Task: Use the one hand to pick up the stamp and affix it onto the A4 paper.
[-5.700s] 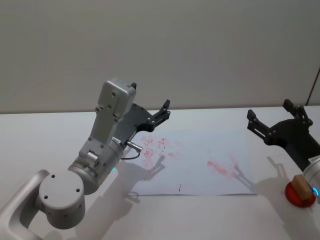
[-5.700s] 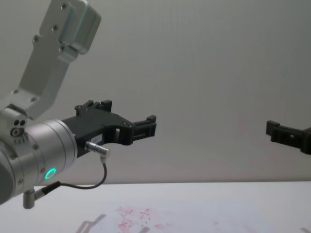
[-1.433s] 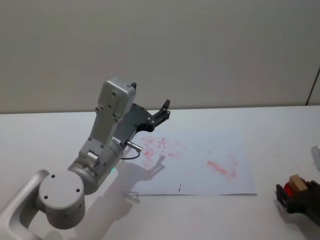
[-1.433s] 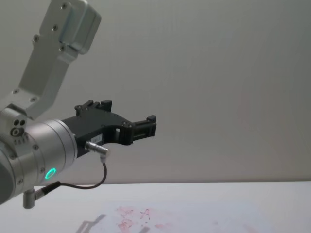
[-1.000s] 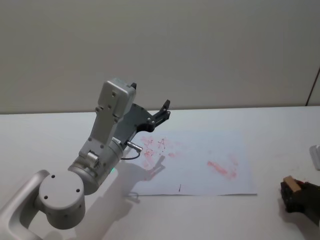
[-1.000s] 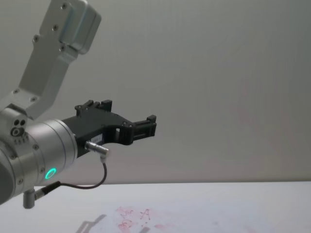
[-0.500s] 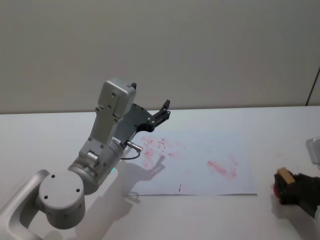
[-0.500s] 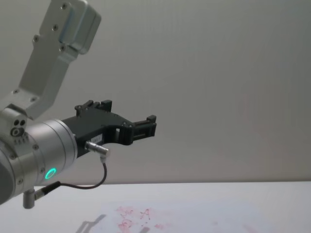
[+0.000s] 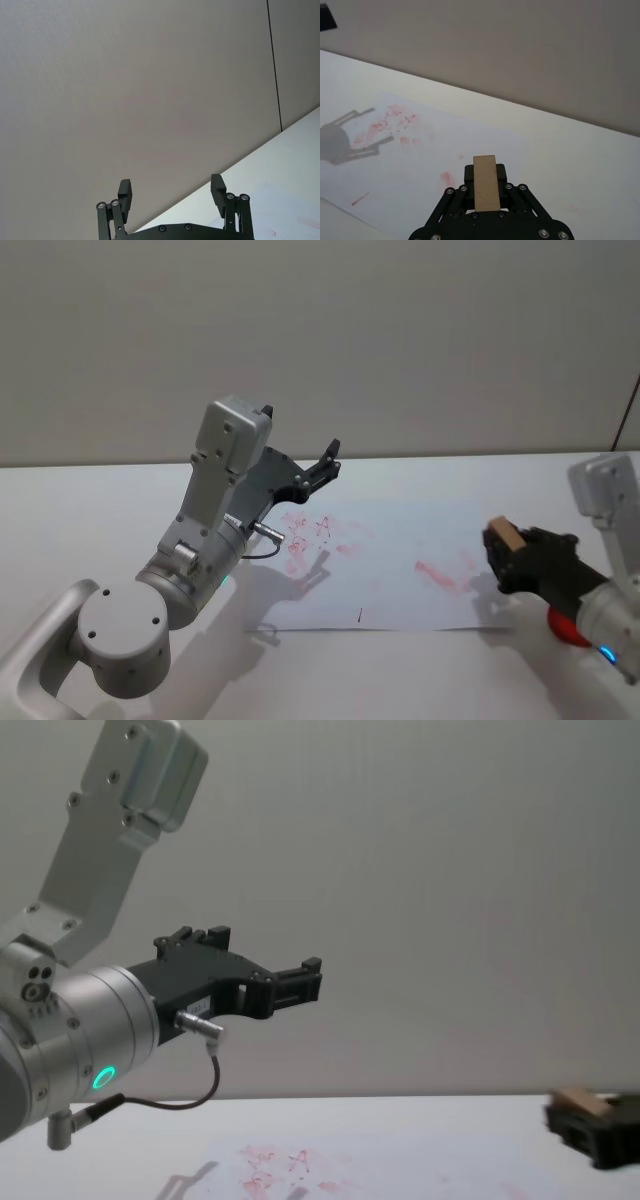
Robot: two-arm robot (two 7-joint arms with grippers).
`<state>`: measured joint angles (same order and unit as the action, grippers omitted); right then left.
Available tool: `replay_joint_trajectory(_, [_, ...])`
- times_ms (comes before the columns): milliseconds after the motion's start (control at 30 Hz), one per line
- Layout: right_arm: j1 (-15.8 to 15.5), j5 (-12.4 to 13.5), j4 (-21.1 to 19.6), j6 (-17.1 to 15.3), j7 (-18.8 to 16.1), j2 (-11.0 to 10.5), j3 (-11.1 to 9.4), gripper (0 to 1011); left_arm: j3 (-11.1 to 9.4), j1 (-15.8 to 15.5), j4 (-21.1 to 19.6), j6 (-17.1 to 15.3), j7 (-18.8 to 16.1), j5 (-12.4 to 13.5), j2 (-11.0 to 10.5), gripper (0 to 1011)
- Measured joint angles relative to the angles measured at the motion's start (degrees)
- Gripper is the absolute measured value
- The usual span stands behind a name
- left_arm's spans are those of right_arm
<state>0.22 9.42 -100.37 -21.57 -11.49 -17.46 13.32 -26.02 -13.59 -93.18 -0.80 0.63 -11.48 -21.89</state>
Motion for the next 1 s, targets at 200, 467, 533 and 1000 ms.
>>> replay_joint_trajectory(200, [2.8,-0.6,3.1,0.4,-2.7,1.8,0.9,225,0.0,0.0,0.0,0.0,0.0,0.0,0.0,1001])
replay_joint_trajectory(467, [5.6,-2.0,8.0,-0.9,-3.9,4.0,2.0,225,0.0,0.0,0.0,0.0,0.0,0.0,0.0,1001])
replay_joint_trajectory(533, [6.2,-2.5,9.3,-1.3,-3.9,4.5,2.4,225,0.0,0.0,0.0,0.0,0.0,0.0,0.0,1001])
replay_joint_trajectory(1000, [8.5,-4.0,14.5,-3.5,-3.5,6.7,3.6,225,0.0,0.0,0.0,0.0,0.0,0.0,0.0,1001])
